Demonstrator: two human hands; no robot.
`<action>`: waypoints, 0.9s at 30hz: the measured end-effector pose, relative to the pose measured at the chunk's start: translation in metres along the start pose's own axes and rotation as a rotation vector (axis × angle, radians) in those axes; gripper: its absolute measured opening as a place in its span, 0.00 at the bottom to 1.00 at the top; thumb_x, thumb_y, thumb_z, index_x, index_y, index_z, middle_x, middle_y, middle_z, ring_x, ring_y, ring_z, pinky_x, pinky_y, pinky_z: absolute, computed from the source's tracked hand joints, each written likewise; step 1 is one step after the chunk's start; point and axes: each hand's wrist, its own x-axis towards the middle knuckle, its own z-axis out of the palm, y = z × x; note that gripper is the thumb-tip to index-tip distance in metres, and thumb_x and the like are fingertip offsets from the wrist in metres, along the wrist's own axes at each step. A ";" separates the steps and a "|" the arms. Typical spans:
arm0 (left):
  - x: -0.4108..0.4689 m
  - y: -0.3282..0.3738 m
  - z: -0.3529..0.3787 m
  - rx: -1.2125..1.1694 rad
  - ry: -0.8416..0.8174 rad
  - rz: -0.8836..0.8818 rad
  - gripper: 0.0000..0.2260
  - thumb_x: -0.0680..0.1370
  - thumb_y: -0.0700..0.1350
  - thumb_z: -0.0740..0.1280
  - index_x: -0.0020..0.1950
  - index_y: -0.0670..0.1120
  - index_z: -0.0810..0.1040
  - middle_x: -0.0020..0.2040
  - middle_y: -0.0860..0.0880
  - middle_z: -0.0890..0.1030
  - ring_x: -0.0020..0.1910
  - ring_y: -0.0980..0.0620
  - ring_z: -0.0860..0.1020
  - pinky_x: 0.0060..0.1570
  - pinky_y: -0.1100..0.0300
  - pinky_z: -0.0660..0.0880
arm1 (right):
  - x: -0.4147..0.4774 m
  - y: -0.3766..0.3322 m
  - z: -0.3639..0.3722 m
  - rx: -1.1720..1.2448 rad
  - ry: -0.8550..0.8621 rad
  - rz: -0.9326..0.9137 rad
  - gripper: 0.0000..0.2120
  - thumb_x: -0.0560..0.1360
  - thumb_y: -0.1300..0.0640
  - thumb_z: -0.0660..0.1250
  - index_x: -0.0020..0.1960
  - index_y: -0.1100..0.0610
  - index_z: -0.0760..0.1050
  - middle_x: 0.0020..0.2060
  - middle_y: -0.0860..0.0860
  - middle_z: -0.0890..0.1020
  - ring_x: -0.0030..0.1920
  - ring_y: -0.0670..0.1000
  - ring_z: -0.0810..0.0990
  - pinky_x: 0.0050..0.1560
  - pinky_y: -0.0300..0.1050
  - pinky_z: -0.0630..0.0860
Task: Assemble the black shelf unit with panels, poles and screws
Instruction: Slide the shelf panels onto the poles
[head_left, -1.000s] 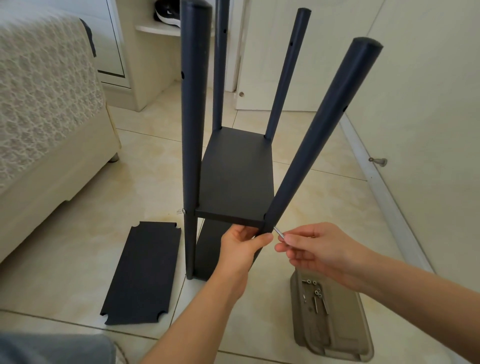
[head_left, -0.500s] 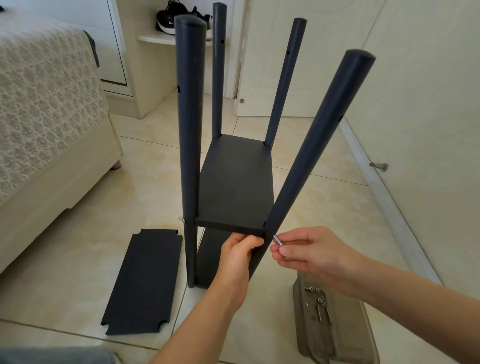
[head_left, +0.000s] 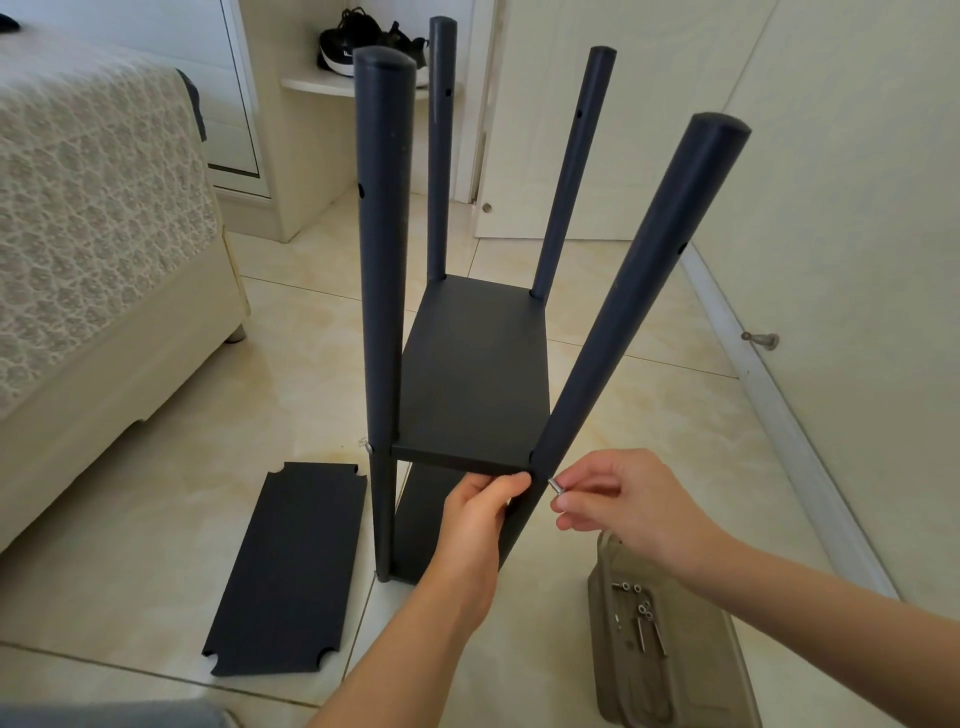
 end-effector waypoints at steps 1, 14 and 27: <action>0.000 0.000 0.001 -0.006 -0.001 -0.004 0.04 0.78 0.40 0.69 0.51 0.44 0.83 0.42 0.50 0.86 0.43 0.55 0.85 0.37 0.69 0.77 | 0.000 0.000 0.001 -0.038 0.010 -0.018 0.03 0.74 0.64 0.72 0.46 0.58 0.82 0.37 0.52 0.86 0.37 0.49 0.86 0.42 0.38 0.82; -0.002 -0.002 0.002 0.093 -0.027 0.038 0.15 0.67 0.62 0.71 0.47 0.55 0.86 0.48 0.51 0.86 0.48 0.57 0.84 0.44 0.66 0.76 | 0.000 0.000 0.001 -0.128 0.052 -0.061 0.06 0.74 0.64 0.72 0.43 0.53 0.80 0.36 0.49 0.85 0.36 0.45 0.85 0.38 0.35 0.80; -0.001 -0.003 0.000 0.114 -0.024 0.044 0.21 0.68 0.61 0.69 0.55 0.49 0.83 0.49 0.51 0.86 0.48 0.57 0.84 0.42 0.68 0.77 | 0.008 0.003 0.005 -0.267 0.125 -0.169 0.13 0.71 0.57 0.76 0.47 0.44 0.74 0.38 0.43 0.81 0.37 0.42 0.82 0.38 0.35 0.79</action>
